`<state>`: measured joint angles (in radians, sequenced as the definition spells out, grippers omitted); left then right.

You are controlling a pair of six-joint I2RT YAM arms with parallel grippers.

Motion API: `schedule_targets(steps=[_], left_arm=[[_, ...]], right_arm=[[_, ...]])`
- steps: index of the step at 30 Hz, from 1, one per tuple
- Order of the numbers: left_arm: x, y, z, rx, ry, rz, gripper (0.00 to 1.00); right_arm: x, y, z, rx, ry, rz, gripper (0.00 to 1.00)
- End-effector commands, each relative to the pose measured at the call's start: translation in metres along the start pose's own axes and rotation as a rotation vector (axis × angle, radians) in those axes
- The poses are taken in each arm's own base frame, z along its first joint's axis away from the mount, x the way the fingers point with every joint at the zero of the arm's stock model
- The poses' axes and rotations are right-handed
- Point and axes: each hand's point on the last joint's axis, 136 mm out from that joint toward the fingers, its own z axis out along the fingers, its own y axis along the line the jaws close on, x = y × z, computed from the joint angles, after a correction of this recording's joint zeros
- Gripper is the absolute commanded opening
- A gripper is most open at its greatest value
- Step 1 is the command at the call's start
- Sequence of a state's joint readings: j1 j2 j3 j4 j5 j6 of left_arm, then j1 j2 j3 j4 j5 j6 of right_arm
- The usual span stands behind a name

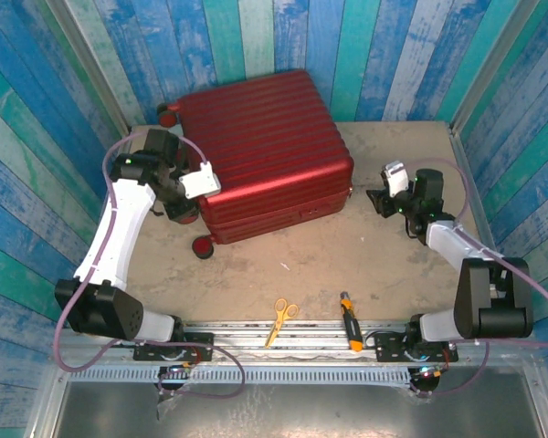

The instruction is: Pack the luggage

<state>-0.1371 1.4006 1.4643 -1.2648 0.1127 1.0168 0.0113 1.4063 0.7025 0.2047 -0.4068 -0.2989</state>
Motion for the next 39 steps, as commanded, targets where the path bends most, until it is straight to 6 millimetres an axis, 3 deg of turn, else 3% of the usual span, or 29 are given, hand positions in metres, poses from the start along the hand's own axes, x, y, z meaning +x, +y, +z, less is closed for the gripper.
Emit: schedule_targets(steps=[1,9,12,16,24,30,34,39], left_arm=[[-0.004,-0.007,0.012,0.067,-0.023,0.033,0.49],[0.0,-0.018,0.019,0.086,-0.025,0.046,0.32],[0.001,-0.022,0.024,0.088,-0.027,0.056,0.09],[0.004,-0.024,0.031,0.091,-0.021,0.057,0.0],[0.004,-0.022,0.033,0.077,-0.025,0.057,0.0],[0.007,-0.024,0.031,0.06,-0.02,0.063,0.0],[0.007,-0.027,0.032,0.058,-0.027,0.064,0.0],[0.01,-0.03,0.035,0.061,-0.025,0.062,0.0]], right_arm=[[0.003,0.018,0.005,-0.122,0.033,-0.061,0.59],[0.003,0.027,0.003,-0.221,0.035,-0.105,0.6],[0.005,0.034,0.004,-0.277,0.037,-0.116,0.61],[0.006,0.041,0.008,-0.334,0.039,-0.121,0.61],[0.002,0.063,0.017,-0.406,0.028,-0.111,0.63],[-0.011,0.059,0.031,-0.386,0.049,-0.132,0.61],[-0.012,0.055,0.041,-0.39,0.089,-0.095,0.53],[-0.009,0.051,0.045,-0.385,0.12,-0.08,0.35]])
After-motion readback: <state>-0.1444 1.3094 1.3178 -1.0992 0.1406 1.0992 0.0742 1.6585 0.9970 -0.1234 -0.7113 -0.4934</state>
